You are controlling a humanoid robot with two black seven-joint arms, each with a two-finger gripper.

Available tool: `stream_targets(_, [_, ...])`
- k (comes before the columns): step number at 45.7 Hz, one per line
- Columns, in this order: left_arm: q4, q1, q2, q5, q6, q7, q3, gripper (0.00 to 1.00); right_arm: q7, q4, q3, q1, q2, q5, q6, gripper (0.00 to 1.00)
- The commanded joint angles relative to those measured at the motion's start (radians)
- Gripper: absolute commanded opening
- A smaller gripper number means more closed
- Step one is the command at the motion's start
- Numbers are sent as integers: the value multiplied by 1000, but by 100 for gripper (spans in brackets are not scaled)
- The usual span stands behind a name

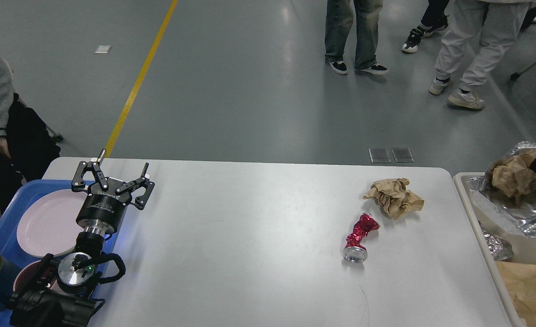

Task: Tidy desktop
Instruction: 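Carry the foil tray to the white bin and release it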

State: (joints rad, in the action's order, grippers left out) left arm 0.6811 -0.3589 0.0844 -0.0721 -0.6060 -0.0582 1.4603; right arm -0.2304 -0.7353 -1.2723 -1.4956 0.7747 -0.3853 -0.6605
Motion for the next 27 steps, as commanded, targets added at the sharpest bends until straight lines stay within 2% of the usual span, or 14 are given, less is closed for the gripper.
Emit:
stream_targets(1, [0, 0, 0, 0, 0, 0, 0, 97, -3, 244, 144, 251, -11, -6, 35, 0])
stream_targets(7, [0, 0, 0, 0, 0, 0, 0, 97, -3, 387, 260, 454, -61, 0, 146, 0])
stream_targets(15, [0, 0, 0, 0, 0, 0, 0, 97, -6, 525, 294, 676, -163, 0, 375, 0])
stream_targets(21, [0, 0, 0, 0, 0, 0, 0, 97, -50, 609, 289, 833, -275, 3, 530, 0])
stream_targets(27, [0, 0, 0, 0, 0, 0, 0, 97, -58, 642, 287, 887, -301, 3, 571, 0])
